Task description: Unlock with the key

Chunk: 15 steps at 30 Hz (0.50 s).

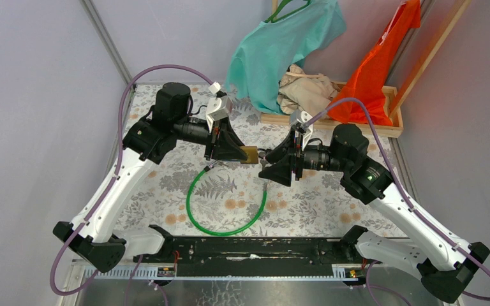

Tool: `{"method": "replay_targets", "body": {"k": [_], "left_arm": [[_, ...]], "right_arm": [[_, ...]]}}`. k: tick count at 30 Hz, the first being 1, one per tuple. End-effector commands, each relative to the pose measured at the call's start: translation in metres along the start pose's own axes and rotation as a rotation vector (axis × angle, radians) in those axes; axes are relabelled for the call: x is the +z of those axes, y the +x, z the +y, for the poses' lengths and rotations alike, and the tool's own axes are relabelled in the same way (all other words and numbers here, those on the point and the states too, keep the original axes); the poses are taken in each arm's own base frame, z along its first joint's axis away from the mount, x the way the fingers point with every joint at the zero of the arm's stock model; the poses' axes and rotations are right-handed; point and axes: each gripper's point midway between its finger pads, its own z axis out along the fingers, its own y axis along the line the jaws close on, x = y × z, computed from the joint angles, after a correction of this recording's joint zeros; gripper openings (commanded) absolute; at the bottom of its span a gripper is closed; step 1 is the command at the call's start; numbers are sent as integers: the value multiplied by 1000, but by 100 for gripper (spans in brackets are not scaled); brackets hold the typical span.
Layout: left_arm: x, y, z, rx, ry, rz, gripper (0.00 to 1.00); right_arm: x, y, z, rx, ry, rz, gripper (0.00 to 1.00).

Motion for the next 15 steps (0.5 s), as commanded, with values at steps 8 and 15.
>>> {"method": "replay_targets", "body": {"k": [8,15], "left_arm": [[-5,-17,-17,43,90,-47,0],[-6,-13,-22,29,109,-41,0]], "right_arm": [[-2,-24,13,-41,-51,-22,58],[-15,-40,-1,-75,26,-5,73]]}}
